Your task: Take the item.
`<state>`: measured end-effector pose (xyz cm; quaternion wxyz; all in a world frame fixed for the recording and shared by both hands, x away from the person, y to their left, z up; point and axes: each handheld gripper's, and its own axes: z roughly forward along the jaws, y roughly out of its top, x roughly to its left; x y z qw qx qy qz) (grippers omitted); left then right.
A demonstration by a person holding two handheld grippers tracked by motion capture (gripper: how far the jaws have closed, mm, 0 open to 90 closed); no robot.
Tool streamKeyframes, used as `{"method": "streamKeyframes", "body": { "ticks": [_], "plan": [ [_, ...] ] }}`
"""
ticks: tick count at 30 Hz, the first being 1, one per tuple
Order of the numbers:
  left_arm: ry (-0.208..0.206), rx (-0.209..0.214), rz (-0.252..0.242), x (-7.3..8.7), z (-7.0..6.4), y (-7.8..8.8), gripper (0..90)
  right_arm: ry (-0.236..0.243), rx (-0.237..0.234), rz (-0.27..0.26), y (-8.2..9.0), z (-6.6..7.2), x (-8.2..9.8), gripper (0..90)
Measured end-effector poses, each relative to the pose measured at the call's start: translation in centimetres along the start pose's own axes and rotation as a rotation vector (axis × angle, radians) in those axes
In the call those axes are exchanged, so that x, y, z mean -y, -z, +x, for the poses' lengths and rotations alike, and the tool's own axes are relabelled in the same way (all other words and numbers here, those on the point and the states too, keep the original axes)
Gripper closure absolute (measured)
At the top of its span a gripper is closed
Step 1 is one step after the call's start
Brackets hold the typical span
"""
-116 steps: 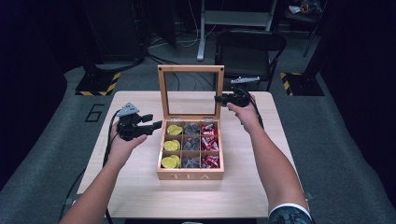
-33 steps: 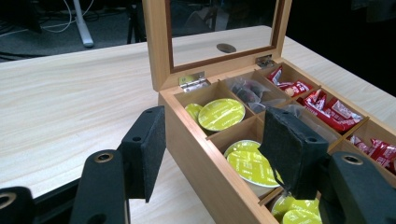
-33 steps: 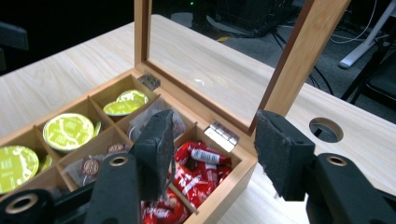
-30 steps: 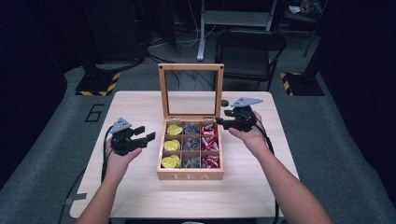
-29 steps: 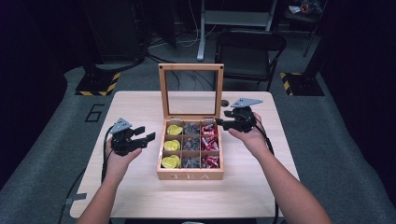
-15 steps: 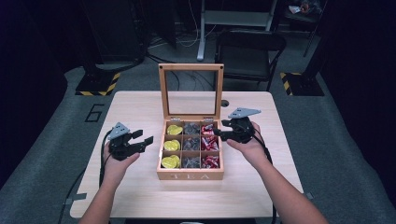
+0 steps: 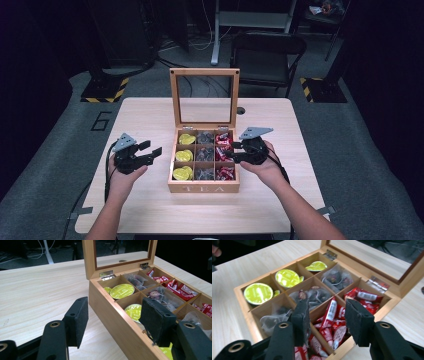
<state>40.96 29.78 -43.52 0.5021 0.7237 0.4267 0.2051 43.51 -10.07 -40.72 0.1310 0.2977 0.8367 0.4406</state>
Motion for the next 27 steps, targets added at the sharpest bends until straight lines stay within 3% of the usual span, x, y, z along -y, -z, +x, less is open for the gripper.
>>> {"method": "streamKeyframes", "body": {
  "ticks": [12,20,27],
  "plan": [
    [0.007,-0.001,0.004,0.1,0.2,0.0,38.8,-0.017,-0.006,0.027,0.0,0.5,1.2,54.6],
    [0.013,-0.008,0.007,0.2,0.3,0.1,38.4,0.015,-0.018,0.041,-0.3,1.2,2.2,52.7],
    [0.004,-0.012,0.013,0.3,0.3,0.2,38.3,0.014,-0.045,0.058,-1.0,2.0,3.1,52.4]
  ]
}}
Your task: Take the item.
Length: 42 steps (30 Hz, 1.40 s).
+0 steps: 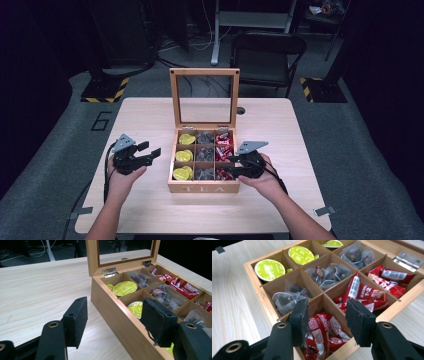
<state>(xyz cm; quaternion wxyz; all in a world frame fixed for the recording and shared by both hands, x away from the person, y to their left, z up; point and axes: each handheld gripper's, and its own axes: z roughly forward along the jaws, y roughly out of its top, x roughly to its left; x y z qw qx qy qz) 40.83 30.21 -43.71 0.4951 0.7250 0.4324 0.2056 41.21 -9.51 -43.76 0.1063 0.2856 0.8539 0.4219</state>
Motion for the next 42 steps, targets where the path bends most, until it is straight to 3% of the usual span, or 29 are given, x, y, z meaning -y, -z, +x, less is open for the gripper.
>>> {"method": "streamKeyframes", "body": {
  "ticks": [7,26,42],
  "plan": [
    [0.000,-0.002,0.002,0.1,-0.1,-0.3,38.3,-0.024,-0.011,0.004,-0.5,0.4,0.9,52.0],
    [-0.002,-0.006,0.008,0.2,-0.1,-0.4,38.3,-0.034,-0.020,0.028,-2.1,0.6,1.8,54.8],
    [0.000,-0.008,0.006,0.2,0.0,-0.3,38.3,-0.005,-0.063,0.051,-2.6,0.6,2.0,66.4]
  ]
}}
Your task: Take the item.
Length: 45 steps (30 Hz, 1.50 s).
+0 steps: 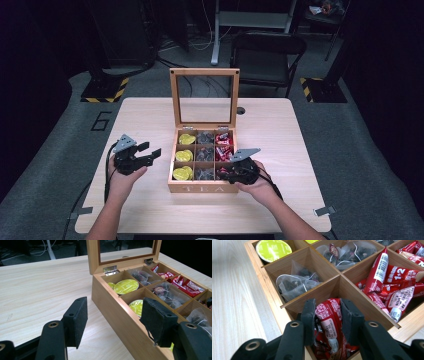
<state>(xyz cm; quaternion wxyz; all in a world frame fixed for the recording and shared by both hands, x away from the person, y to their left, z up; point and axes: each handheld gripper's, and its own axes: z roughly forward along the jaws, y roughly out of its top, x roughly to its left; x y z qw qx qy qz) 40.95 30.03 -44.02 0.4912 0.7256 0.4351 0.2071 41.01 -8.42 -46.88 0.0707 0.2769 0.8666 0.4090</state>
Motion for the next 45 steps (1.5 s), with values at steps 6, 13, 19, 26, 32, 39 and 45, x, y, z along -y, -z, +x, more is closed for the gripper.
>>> {"method": "streamKeyframes", "body": {
  "ticks": [6,13,19,26,32,39,45],
  "plan": [
    [0.001,-0.001,0.001,0.0,0.0,0.0,38.3,0.008,-0.003,0.005,0.0,0.0,0.0,67.4],
    [-0.002,-0.003,-0.002,0.0,0.1,0.1,38.3,0.031,-0.013,0.001,0.1,0.0,0.0,68.5],
    [0.009,-0.002,-0.003,0.1,0.2,0.1,38.4,0.039,-0.019,-0.008,0.3,-0.2,-0.3,69.1],
    [0.011,-0.007,-0.005,0.2,0.3,0.1,38.4,0.043,-0.018,-0.025,0.6,-0.3,-0.5,69.2],
    [0.013,-0.007,-0.007,0.2,0.3,0.1,38.4,0.060,-0.013,-0.032,1.0,-0.2,-1.0,69.3],
    [0.017,-0.011,-0.006,0.2,0.3,0.1,38.4,0.064,-0.005,-0.052,1.9,-0.1,-1.8,69.4],
    [0.015,-0.010,-0.007,0.2,0.5,0.1,38.4,0.052,-0.004,-0.065,2.5,-0.3,-2.4,69.4]
  ]
}}
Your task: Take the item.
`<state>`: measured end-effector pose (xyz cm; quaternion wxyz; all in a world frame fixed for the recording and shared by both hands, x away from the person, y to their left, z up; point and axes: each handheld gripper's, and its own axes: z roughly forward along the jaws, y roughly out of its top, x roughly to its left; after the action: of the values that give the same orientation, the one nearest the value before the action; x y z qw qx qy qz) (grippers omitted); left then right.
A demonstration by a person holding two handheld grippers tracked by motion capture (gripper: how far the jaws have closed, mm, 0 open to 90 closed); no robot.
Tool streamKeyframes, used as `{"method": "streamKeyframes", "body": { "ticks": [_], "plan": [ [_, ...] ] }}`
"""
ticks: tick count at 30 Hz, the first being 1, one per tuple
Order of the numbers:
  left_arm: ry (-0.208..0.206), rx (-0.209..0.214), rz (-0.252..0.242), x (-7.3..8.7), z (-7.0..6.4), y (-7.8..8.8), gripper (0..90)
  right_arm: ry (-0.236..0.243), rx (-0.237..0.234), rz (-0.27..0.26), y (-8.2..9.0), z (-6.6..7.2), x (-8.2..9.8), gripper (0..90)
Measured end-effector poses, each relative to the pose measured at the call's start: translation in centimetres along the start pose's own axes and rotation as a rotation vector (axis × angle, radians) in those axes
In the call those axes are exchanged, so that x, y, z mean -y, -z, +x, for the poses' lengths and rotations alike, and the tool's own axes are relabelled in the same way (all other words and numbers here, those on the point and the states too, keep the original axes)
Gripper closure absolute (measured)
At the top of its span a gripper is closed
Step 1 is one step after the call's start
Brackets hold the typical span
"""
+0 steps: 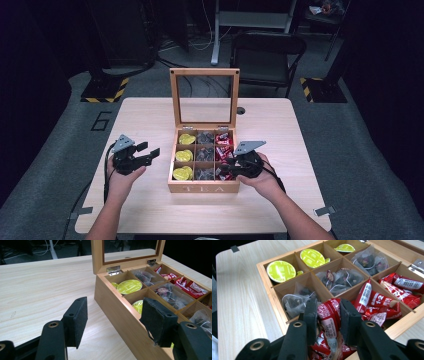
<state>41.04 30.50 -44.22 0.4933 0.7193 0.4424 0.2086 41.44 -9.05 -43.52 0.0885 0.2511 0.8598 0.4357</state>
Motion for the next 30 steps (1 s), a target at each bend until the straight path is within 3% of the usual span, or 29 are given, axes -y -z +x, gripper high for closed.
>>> {"method": "streamKeyframes", "body": {
  "ticks": [30],
  "plan": [
    [-0.011,-0.015,0.017,0.4,0.1,-0.1,38.3,-0.008,0.056,-0.056,3.4,-0.6,-1.7,69.5]
  ]
}}
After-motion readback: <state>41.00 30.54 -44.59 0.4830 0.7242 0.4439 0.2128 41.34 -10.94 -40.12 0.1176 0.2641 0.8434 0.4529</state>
